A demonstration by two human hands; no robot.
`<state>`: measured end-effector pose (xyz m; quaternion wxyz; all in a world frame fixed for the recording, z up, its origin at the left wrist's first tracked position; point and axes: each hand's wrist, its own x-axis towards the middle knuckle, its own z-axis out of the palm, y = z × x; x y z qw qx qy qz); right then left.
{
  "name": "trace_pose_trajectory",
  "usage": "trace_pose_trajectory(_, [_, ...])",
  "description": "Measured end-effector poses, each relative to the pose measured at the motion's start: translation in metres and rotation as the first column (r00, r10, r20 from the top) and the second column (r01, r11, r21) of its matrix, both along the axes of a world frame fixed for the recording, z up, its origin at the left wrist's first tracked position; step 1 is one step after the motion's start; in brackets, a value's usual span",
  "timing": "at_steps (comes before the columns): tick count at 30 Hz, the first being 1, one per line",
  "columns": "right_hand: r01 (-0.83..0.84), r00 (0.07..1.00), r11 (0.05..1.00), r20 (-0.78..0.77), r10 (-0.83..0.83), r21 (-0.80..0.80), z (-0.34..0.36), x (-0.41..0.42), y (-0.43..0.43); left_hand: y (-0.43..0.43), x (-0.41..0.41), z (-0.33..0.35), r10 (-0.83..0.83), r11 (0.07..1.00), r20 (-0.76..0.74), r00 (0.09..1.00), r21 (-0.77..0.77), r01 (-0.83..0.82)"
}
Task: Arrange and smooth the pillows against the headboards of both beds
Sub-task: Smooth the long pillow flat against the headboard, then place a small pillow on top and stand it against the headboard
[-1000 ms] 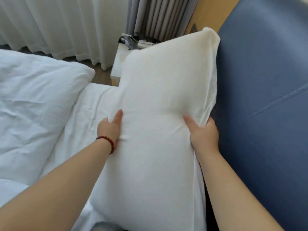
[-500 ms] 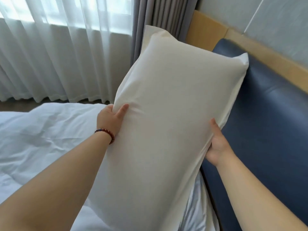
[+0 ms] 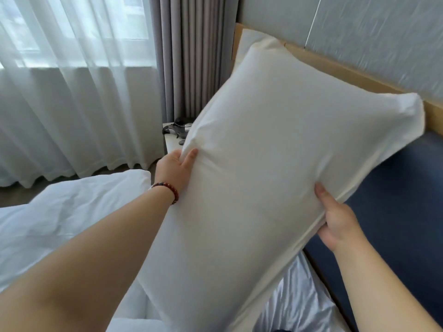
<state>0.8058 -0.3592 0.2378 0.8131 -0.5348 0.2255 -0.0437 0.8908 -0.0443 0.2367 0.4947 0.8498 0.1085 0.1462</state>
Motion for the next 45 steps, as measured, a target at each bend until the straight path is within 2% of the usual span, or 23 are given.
trace_pose_trajectory(6, [0.242, 0.967, 0.969, 0.092, -0.236, -0.051, -0.029, 0.006, -0.001, -0.029, 0.047, -0.039, -0.046, 0.997, -0.037, 0.998, 0.061, 0.048])
trace_pose_trajectory(9, [0.331, 0.943, 0.924, 0.083, -0.321, -0.19, -0.074, 0.016, -0.001, -0.052, 0.072, -0.083, -0.1, 0.986, -0.159, 0.982, 0.119, 0.12])
trace_pose_trajectory(11, [0.358, 0.93, 0.88, 0.031, -0.367, -0.313, -0.12, 0.015, 0.002, -0.077, 0.067, -0.118, -0.251, 0.964, -0.239, 0.938, 0.03, 0.265])
trace_pose_trajectory(13, [0.359, 0.913, 0.839, -0.034, -0.407, -0.409, -0.158, 0.011, 0.001, -0.102, 0.044, -0.159, -0.415, 0.902, -0.28, 0.866, -0.004, 0.431])
trace_pose_trajectory(15, [0.301, 0.907, 0.8, -0.105, -0.409, -0.519, -0.176, 0.01, -0.008, -0.121, 0.006, -0.196, -0.505, 0.805, -0.35, 0.789, 0.138, 0.577])
trace_pose_trajectory(16, [0.225, 0.913, 0.788, -0.158, -0.375, -0.573, -0.181, 0.01, -0.015, -0.123, -0.013, -0.215, -0.517, 0.741, -0.378, 0.768, 0.252, 0.623])
trace_pose_trajectory(17, [0.103, 0.915, 0.766, -0.241, -0.323, -0.634, -0.183, 0.009, -0.021, -0.122, -0.03, -0.231, -0.505, 0.739, -0.381, 0.775, 0.274, 0.616])
trace_pose_trajectory(18, [-0.046, 0.906, 0.717, -0.332, -0.264, -0.696, -0.183, 0.005, -0.024, -0.118, -0.045, -0.244, -0.484, 0.765, -0.362, 0.797, 0.267, 0.586])
trace_pose_trajectory(19, [-0.187, 0.896, 0.627, -0.393, -0.208, -0.757, -0.184, 0.0, -0.025, -0.114, -0.057, -0.256, -0.448, 0.802, -0.341, 0.826, 0.256, 0.54])
trace_pose_trajectory(20, [-0.272, 0.907, 0.517, -0.396, -0.145, -0.812, -0.185, -0.007, -0.023, -0.109, -0.066, -0.265, -0.405, 0.829, -0.332, 0.852, 0.26, 0.495])
trace_pose_trajectory(21, [-0.284, 0.937, 0.418, -0.342, -0.067, -0.863, -0.187, -0.016, -0.019, -0.104, -0.073, -0.271, -0.346, 0.855, -0.342, 0.874, 0.269, 0.443])
trace_pose_trajectory(23, [-0.196, 0.977, 0.265, -0.165, 0.133, -0.944, -0.188, -0.029, -0.005, -0.096, -0.084, -0.279, -0.196, 0.91, -0.386, 0.901, 0.271, 0.314])
trace_pose_trajectory(25, [-0.06, 0.946, 0.157, -0.006, 0.324, -0.986, -0.189, -0.025, 0.008, -0.088, -0.092, -0.284, -0.029, 0.97, -0.45, 0.892, 0.203, 0.134])
trace_pose_trajectory(27, [0.087, 0.873, 0.072, 0.111, 0.475, -0.994, -0.189, -0.005, 0.015, -0.08, -0.102, -0.29, 0.103, 0.995, -0.547, 0.831, 0.057, -0.085])
trace_pose_trajectory(29, [0.255, 0.765, -0.046, 0.172, 0.62, -0.966, -0.186, 0.028, 0.013, -0.075, -0.113, -0.297, 0.158, 0.919, -0.677, 0.719, -0.166, -0.358])
trace_pose_trajectory(30, [0.331, 0.726, -0.133, 0.162, 0.668, -0.934, -0.181, 0.045, 0.013, -0.072, -0.119, -0.3, 0.146, 0.857, -0.735, 0.662, -0.24, -0.455])
trace_pose_trajectory(32, [0.37, 0.731, -0.338, 0.047, 0.68, -0.865, -0.163, 0.074, 0.014, -0.069, -0.124, -0.299, 0.09, 0.781, -0.795, 0.6, -0.317, -0.538])
trace_pose_trajectory(35, [0.144, 0.812, -0.64, -0.279, 0.512, -0.755, -0.155, 0.09, 0.016, -0.062, -0.115, -0.298, 0.032, 0.686, -0.807, 0.59, -0.412, -0.6])
trace_pose_trajectory(37, [0.058, 0.806, -0.764, -0.422, 0.415, -0.642, -0.17, 0.09, 0.012, -0.058, -0.106, -0.302, 0.012, 0.642, -0.771, 0.636, -0.482, -0.597])
trace_pose_trajectory(39, [-0.01, 0.765, -0.785, -0.51, 0.392, -0.619, -0.196, 0.086, 0.002, -0.062, -0.097, -0.292, 0.028, 0.645, -0.702, 0.711, -0.531, -0.55])
trace_pose_trajectory(41, [-0.116, 0.722, -0.754, -0.577, 0.383, -0.646, -0.227, 0.082, -0.007, -0.068, -0.085, -0.287, 0.138, 0.706, -0.625, 0.769, -0.482, -0.518])
trace_pose_trajectory(43, [-0.198, 0.733, -0.659, -0.556, 0.392, -0.725, -0.256, 0.077, -0.009, -0.07, -0.074, -0.274, 0.229, 0.773, -0.537, 0.812, -0.407, -0.487])
trace_pose_trajectory(45, [-0.248, 0.767, -0.524, -0.495, 0.407, -0.815, -0.274, 0.073, -0.001, -0.061, -0.065, -0.265, 0.299, 0.832, -0.444, 0.845, -0.313, -0.458])
